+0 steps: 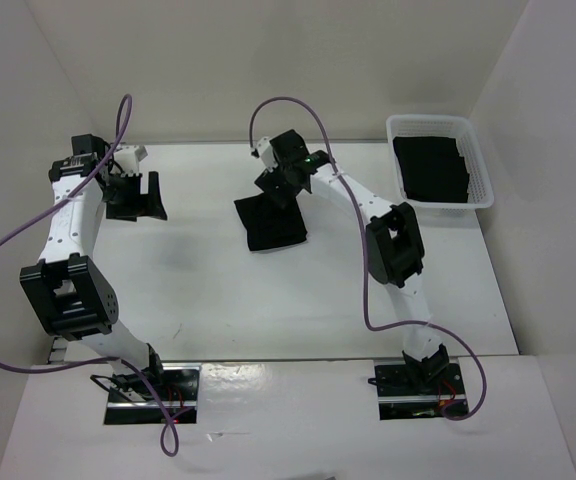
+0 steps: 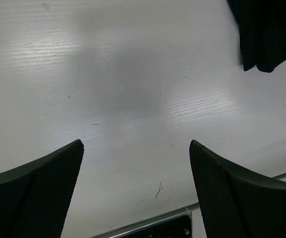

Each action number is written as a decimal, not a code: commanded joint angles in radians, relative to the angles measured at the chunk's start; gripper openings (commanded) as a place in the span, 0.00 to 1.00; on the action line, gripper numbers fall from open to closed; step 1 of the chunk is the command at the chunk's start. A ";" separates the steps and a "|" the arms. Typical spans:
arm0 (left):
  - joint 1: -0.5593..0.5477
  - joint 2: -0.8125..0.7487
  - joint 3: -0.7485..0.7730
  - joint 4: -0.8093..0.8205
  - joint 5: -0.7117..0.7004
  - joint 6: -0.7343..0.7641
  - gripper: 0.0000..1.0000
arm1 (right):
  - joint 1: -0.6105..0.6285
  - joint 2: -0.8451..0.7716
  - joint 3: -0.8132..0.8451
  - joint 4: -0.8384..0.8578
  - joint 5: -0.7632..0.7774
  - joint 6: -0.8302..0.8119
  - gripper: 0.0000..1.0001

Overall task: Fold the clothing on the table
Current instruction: Fold the skirt

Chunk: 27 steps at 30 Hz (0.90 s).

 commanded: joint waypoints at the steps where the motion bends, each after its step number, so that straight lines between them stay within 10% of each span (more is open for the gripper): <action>1: 0.006 -0.011 -0.003 -0.009 0.027 0.016 0.93 | 0.034 -0.061 0.014 -0.011 -0.019 -0.010 0.96; 27: 0.015 -0.029 -0.014 -0.009 -0.002 0.053 0.93 | 0.035 0.192 0.604 -0.331 -0.188 0.035 0.96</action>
